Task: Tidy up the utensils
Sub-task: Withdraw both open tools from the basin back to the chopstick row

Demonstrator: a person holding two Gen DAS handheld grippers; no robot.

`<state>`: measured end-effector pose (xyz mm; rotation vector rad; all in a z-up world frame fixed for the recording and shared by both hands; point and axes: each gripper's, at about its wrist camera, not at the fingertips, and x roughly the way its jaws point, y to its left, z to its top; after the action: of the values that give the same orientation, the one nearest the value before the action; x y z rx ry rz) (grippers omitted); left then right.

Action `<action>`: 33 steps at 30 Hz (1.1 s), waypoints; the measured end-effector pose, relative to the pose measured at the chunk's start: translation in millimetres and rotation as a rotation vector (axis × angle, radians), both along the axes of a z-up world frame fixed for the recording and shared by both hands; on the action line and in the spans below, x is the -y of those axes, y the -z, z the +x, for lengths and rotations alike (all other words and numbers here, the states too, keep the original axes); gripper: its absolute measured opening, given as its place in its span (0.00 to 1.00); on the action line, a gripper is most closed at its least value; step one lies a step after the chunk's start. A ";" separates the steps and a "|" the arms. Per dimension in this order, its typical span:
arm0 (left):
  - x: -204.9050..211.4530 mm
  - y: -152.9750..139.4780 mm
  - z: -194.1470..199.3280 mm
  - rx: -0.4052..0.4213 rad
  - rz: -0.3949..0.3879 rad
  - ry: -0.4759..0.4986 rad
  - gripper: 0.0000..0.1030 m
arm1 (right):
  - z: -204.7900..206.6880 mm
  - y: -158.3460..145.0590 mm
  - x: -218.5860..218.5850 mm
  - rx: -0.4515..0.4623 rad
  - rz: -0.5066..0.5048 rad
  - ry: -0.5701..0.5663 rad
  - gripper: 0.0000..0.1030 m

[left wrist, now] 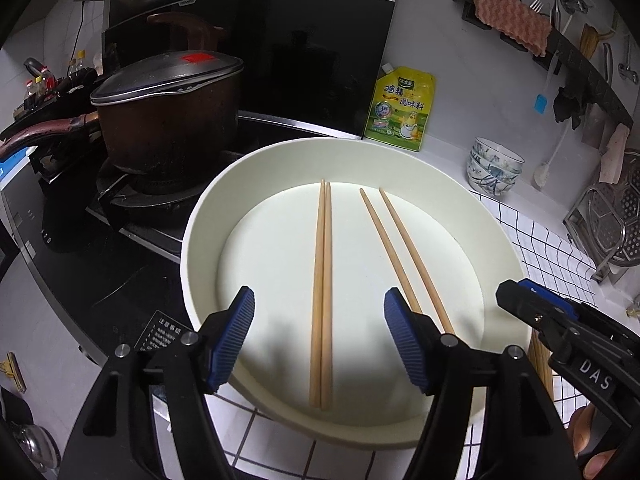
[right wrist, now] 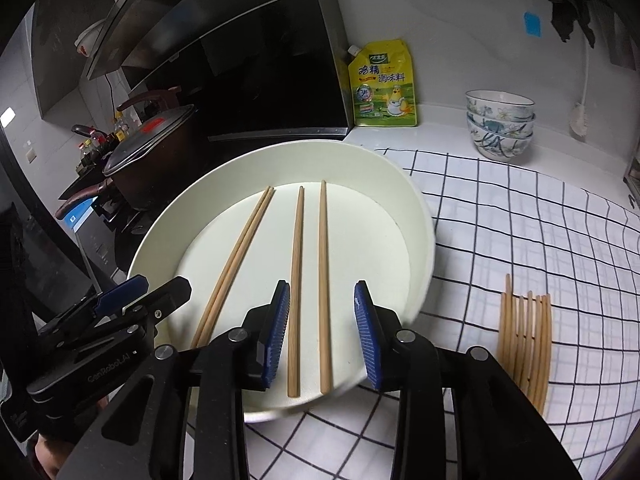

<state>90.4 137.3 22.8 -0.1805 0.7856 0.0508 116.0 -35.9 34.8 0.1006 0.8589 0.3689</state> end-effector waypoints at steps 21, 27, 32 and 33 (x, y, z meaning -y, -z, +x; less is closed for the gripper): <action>60.7 -14.8 -41.5 0.018 -0.005 0.088 0.76 | -62.3 -14.0 75.7 0.072 0.005 0.128 0.45; 85.6 -11.4 -53.4 0.018 -0.011 0.128 0.79 | -78.7 -2.1 100.4 0.050 -0.005 0.161 0.45; 106.5 -2.3 -59.5 0.000 -0.019 0.163 0.80 | -89.8 13.8 124.9 0.012 -0.028 0.203 0.45; 110.9 -1.3 -62.0 0.003 -0.014 0.168 0.82 | -91.7 16.7 129.3 0.006 -0.038 0.211 0.45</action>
<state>28.4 26.4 24.2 -0.1276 0.7962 -0.1136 24.2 -165.2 18.1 0.1532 0.8407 0.1548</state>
